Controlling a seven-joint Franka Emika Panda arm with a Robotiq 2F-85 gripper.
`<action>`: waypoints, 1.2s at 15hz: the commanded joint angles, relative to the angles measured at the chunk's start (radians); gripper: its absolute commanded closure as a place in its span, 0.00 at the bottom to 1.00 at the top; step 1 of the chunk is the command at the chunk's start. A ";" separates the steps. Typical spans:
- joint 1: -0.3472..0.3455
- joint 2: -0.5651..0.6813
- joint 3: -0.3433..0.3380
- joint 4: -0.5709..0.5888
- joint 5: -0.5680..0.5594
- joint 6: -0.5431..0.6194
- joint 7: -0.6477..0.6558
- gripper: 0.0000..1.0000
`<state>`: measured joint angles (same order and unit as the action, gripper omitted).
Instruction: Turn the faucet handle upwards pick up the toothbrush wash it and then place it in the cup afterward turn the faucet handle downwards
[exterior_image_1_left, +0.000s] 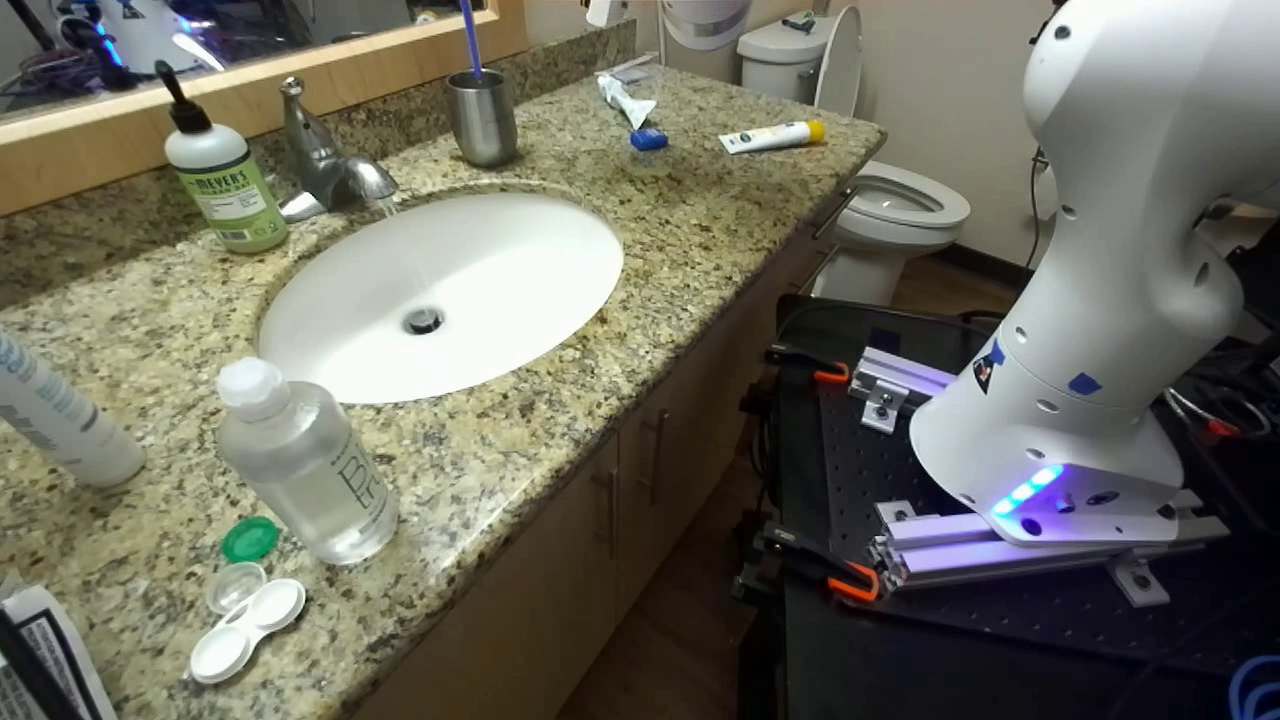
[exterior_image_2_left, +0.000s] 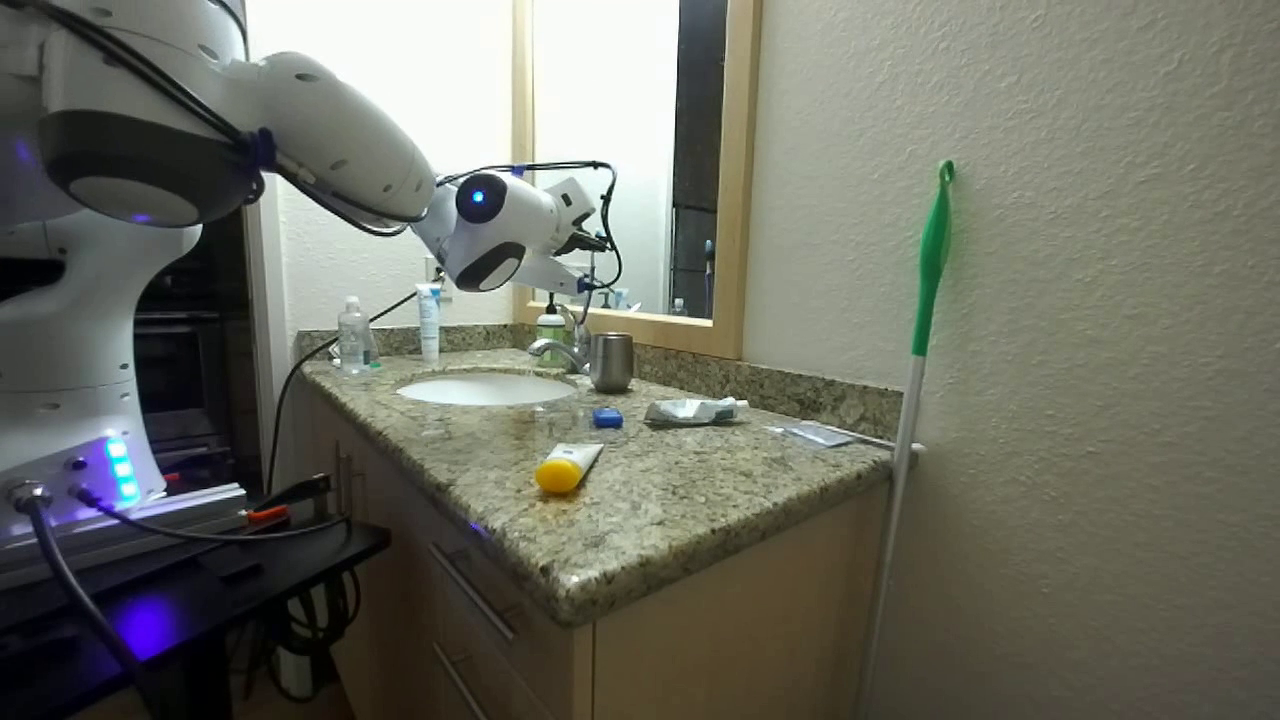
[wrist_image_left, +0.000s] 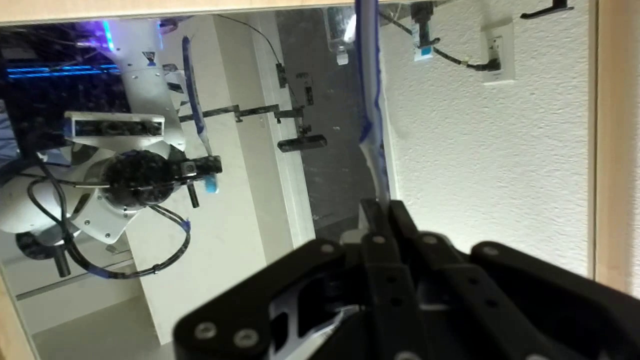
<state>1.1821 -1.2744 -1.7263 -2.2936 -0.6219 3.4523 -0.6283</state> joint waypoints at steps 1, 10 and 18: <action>0.010 -0.091 0.033 0.012 -0.087 -0.011 -0.042 0.99; 0.006 -0.071 0.044 0.023 -0.118 0.001 -0.006 0.95; -0.044 -0.144 0.056 0.071 -0.109 0.002 -0.090 0.99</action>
<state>1.1560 -1.3729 -1.6803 -2.2318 -0.7624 3.4545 -0.6500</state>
